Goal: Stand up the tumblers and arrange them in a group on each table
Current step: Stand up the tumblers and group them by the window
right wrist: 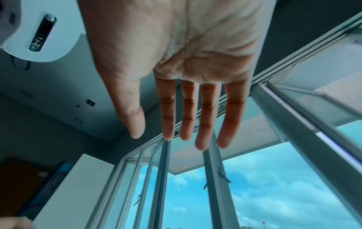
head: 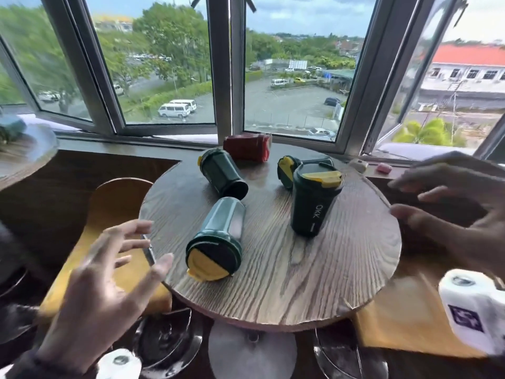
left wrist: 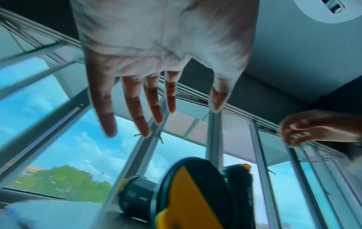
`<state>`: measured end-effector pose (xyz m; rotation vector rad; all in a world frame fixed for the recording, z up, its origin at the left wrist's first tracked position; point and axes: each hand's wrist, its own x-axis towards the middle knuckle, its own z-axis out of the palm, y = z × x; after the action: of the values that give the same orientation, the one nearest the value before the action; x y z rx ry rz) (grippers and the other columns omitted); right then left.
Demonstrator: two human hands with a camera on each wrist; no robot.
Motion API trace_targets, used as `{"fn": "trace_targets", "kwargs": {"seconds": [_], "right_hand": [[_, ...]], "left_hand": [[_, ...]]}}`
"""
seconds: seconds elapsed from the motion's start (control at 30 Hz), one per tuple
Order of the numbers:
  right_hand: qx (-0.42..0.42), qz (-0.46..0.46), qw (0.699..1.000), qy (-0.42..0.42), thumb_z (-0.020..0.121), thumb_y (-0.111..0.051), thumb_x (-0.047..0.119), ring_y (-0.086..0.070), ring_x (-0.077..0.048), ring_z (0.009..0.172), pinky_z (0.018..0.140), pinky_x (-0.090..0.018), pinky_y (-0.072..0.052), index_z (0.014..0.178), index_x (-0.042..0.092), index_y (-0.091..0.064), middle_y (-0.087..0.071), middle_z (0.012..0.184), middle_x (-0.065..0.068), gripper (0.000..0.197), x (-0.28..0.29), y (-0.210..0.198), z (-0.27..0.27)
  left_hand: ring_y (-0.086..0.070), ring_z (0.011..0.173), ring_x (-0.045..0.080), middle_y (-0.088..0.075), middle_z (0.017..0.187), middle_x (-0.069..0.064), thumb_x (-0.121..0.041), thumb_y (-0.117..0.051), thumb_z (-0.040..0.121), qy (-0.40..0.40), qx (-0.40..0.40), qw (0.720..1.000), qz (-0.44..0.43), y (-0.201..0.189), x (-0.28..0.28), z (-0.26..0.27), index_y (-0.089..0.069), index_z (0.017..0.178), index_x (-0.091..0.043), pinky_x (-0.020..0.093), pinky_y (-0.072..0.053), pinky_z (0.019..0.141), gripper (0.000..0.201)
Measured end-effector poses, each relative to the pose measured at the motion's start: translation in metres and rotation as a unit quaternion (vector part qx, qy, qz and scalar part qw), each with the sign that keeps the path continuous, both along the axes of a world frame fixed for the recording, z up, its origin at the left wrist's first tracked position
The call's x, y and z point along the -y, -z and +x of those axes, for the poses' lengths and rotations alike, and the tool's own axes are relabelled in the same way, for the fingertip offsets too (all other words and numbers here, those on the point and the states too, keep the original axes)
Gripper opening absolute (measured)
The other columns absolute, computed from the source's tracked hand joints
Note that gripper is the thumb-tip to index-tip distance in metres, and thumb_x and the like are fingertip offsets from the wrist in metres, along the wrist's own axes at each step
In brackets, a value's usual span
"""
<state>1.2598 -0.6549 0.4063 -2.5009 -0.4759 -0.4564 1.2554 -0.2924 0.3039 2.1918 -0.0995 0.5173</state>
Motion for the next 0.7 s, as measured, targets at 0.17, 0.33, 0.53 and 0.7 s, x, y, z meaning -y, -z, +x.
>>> {"fn": "trace_targets", "kwargs": {"seconds": [0.17, 0.33, 0.53, 0.7], "right_hand": [[0.012, -0.109, 0.994, -0.026, 0.068, -0.062, 0.062, -0.054, -0.011, 0.107, 0.091, -0.029, -0.046, 0.117, 0.029, -0.058, -0.053, 0.123, 0.005, 0.06, -0.025, -0.013, 0.075], [-0.093, -0.205, 0.973, -0.046, 0.066, -0.063, 0.065, -0.039, -0.019, 0.128, 0.1, -0.028, -0.033, 0.137, 0.028, -0.039, -0.033, 0.144, 0.0, 0.084, -0.035, 0.012, 0.134], [-0.148, -0.236, 0.96, -0.027, 0.061, -0.07, 0.065, -0.035, -0.022, 0.134, 0.11, -0.037, -0.032, 0.142, 0.032, -0.03, -0.032, 0.147, -0.003, 0.097, -0.04, 0.036, 0.159], [-0.132, -0.209, 0.968, -0.041, 0.069, -0.076, 0.045, -0.044, -0.021, 0.123, 0.101, -0.03, -0.036, 0.142, 0.027, -0.033, -0.044, 0.137, -0.004, 0.087, -0.037, 0.043, 0.162]], "left_hand": [[-0.048, 0.111, -0.004, -0.043, 0.123, -0.025, -0.073, -0.061, 0.057, 0.041, -0.076, 0.988, 0.132, 0.001, 0.038, 0.026, -0.038, 0.122, -0.047, 0.027, -0.045, 0.085, 0.073], [-0.046, 0.116, 0.012, -0.038, 0.129, -0.013, -0.078, -0.058, 0.052, 0.025, -0.096, 0.968, 0.23, 0.02, 0.055, 0.042, -0.03, 0.126, -0.039, 0.035, -0.047, 0.094, 0.088], [-0.052, 0.104, 0.023, -0.027, 0.126, -0.003, -0.056, -0.077, 0.056, 0.026, -0.083, 0.967, 0.241, 0.036, 0.06, 0.053, -0.023, 0.12, -0.036, 0.038, -0.055, 0.078, 0.086], [-0.052, 0.101, 0.017, -0.04, 0.119, -0.004, -0.045, -0.082, 0.052, 0.032, -0.043, 0.976, 0.209, 0.028, 0.052, 0.061, -0.035, 0.118, -0.032, 0.032, -0.052, 0.083, 0.083]]}}
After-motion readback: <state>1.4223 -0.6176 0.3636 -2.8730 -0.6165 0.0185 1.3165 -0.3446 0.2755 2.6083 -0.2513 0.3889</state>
